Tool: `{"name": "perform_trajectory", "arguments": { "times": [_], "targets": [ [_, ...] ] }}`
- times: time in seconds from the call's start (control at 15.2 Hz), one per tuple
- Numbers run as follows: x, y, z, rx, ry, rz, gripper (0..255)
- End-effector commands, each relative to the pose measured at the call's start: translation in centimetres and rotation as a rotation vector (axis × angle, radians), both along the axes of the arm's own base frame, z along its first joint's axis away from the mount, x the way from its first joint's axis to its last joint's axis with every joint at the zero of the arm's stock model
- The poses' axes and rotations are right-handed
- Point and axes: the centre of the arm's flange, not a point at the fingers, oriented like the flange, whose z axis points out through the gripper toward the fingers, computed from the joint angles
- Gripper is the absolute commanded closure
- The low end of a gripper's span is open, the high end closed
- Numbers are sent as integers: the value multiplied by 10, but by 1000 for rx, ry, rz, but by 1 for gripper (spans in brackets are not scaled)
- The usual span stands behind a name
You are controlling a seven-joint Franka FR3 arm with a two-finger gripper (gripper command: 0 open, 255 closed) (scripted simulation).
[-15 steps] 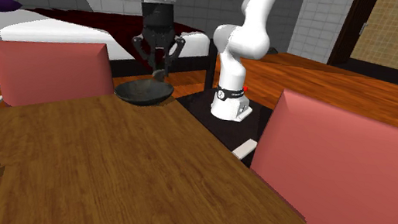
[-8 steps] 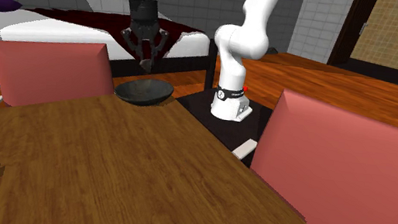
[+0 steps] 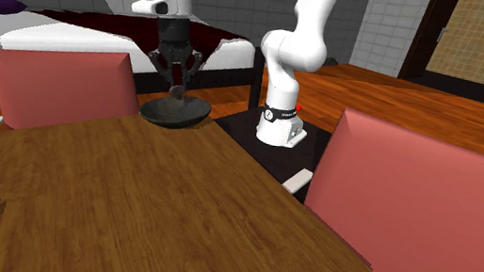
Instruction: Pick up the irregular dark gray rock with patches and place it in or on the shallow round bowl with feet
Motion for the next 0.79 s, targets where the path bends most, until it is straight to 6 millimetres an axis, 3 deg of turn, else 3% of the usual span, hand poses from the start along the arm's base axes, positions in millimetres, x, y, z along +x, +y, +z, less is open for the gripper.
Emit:
{"name": "perform_trajectory", "arguments": {
  "times": [0.0, 0.4, 0.73],
  "targets": [
    [0, 0, -11, 0, -1, 0, 255],
    [0, 0, -41, 0, -1, 0, 255],
    [0, 0, -41, 0, -1, 0, 255]
  ]
}}
